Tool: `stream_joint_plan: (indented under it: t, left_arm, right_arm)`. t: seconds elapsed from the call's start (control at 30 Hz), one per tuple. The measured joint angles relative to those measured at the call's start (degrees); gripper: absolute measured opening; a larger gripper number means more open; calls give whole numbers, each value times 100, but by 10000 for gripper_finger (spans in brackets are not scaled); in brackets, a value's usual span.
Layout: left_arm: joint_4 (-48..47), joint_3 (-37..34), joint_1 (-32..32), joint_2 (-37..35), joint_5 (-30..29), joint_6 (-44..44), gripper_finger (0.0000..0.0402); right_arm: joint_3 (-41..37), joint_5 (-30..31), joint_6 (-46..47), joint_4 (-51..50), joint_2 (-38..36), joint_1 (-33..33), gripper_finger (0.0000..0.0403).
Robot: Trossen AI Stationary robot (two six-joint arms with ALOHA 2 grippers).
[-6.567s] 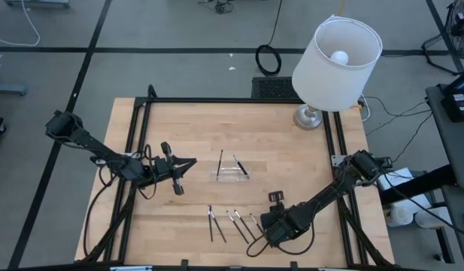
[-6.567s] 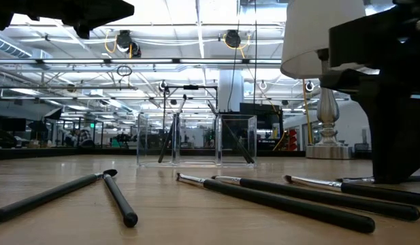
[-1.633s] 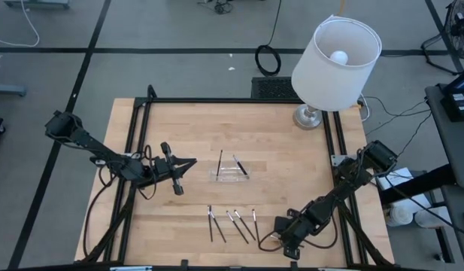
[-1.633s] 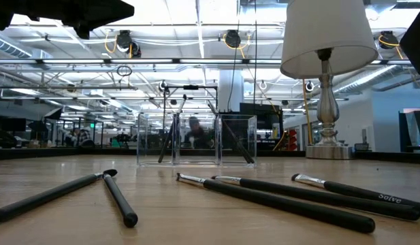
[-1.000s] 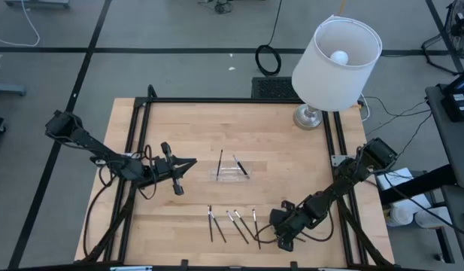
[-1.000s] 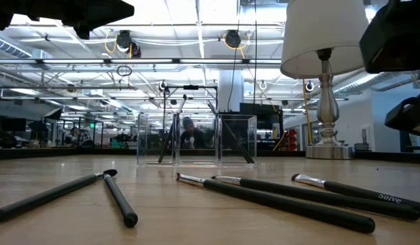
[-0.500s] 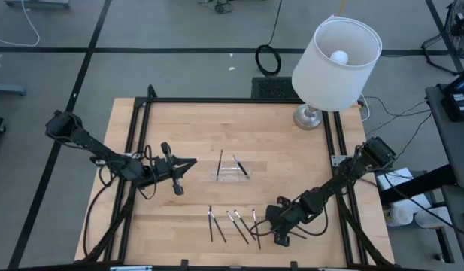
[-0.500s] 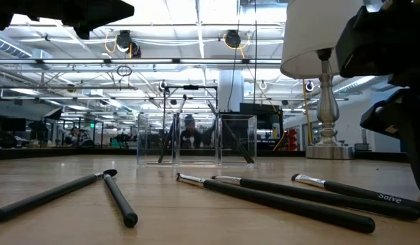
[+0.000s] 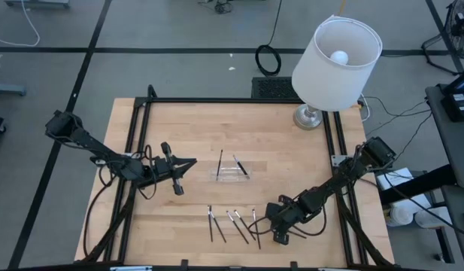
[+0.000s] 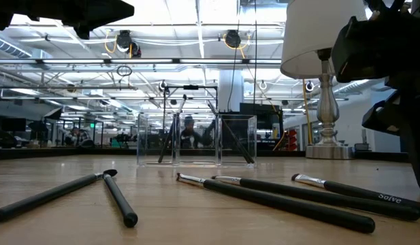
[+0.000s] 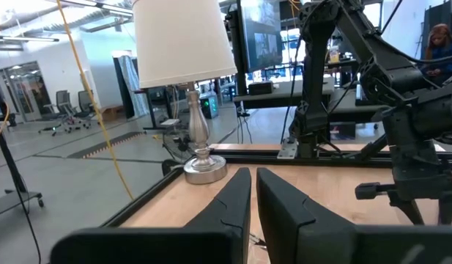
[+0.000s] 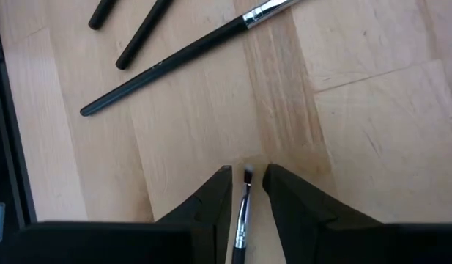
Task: Put items in baskets/containers
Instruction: Put the eyeshadow brush in the transparent organizer
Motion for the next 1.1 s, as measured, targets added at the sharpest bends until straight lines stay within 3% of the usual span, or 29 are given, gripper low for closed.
stream_joint_plan:
  t: [0.5, 1.1]
  left_arm:
    - [-1, 0, 0, 0, -1, 4, 35]
    - [-1, 0, 0, -1, -2, 4, 35]
  right_arm:
    - [15, 118, 206, 152, 236, 60, 83]
    - [17, 472, 654, 43, 243, 389, 40]
